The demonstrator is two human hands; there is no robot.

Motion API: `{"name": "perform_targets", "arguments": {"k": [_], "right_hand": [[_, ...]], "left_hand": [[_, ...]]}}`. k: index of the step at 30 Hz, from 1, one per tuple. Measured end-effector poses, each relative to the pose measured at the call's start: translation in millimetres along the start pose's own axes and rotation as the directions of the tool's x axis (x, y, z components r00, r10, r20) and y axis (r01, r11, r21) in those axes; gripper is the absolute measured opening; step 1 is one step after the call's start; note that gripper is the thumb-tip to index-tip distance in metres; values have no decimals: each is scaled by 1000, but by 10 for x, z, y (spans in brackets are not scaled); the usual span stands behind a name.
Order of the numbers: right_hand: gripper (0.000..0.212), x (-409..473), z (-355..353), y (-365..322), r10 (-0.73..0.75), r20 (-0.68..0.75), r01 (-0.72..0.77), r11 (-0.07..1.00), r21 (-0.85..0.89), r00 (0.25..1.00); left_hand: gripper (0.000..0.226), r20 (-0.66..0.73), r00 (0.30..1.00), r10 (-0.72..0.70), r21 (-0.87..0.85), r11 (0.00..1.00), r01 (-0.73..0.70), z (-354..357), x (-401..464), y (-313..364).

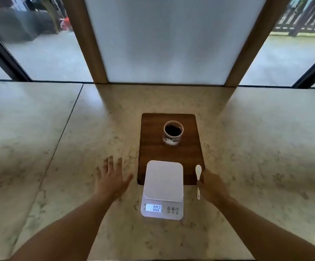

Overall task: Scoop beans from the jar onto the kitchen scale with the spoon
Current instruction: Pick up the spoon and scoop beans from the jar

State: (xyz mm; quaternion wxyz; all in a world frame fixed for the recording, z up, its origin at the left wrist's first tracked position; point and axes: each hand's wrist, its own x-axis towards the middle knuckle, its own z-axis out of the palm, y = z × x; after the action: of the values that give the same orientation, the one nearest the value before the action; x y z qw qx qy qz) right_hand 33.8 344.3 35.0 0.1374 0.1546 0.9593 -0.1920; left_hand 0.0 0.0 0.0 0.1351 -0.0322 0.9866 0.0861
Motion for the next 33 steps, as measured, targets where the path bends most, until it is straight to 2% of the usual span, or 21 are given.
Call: {"name": "perform_targets", "arguments": {"k": [6, 10, 14, 18, 20, 26, 30, 33], "right_hand": [[20, -47, 226, 208, 8, 167, 9, 995, -103, 986], [19, -27, 298, 265, 10, 129, 2, 996, -91, 992], [25, 38, 393, 299, -14, 125, 24, 996, -82, 992], [27, 8, 390, 256, -66, 118, 72, 996, -50, 991], [30, 41, 344, 177, -99, 54, 96, 994, 45, 994], [16, 312, -39, -165, -148, -189, 206, 918, 339, 971], [20, 553, -303, -411, -279, -424, 389, 900, 199, 862], [22, 757, -431, -569, -333, -474, 424, 900, 97, 815]], "left_hand": [[84, -57, 998, 37, 23, 999, -35, 387, 61, 82], [81, -50, 999, 15, 54, 998, -12, 549, 64, 141], [75, -189, 982, 10, -40, 999, -18, 669, 4, 159], [74, -215, 976, 17, -84, 996, -36, 647, -7, 136], [75, -225, 974, 15, -100, 994, -38, 642, 14, 123], [72, -234, 972, 24, -80, 996, -44, 671, 33, 92], [72, -235, 972, 21, -78, 996, -41, 674, 31, 104], [75, -229, 973, 23, -79, 996, -42, 675, 31, 92]]}}
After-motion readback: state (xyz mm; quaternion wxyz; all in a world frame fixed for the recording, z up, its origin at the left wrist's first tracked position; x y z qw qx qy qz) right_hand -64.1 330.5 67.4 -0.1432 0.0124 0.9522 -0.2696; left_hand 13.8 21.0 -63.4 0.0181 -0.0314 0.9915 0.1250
